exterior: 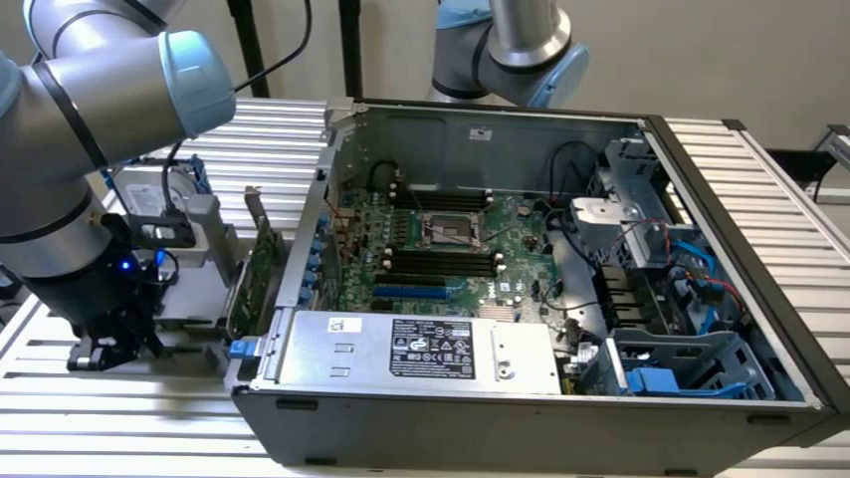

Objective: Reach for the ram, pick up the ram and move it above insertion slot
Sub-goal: 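Pick up the ram and move it above insertion slot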

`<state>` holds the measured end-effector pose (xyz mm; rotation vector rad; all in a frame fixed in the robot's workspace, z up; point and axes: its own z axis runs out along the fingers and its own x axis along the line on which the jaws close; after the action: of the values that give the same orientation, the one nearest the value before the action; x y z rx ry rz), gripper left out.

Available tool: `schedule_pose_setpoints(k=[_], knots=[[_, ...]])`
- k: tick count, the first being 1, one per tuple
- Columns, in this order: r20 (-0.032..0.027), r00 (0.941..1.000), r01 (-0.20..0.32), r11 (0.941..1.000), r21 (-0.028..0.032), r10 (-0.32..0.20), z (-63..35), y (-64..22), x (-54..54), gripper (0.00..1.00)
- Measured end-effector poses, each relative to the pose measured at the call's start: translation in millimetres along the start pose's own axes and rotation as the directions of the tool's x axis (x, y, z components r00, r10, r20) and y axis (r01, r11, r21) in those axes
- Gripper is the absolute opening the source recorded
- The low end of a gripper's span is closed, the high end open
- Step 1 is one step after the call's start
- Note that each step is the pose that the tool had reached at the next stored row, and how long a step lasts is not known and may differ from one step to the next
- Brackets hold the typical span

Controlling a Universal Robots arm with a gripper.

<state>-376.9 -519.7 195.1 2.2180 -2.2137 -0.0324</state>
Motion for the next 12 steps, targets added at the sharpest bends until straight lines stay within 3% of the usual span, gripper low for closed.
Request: schedule_pose_setpoints(k=[7,12], knots=[[-0.0011,1.0000,0.000,1.0000,0.0001,0.000,-0.7,0.0,0.0,0.14],[-0.0023,1.0000,0.000,1.0000,0.0000,0.000,-7.6,0.2,-0.1,0.14]])
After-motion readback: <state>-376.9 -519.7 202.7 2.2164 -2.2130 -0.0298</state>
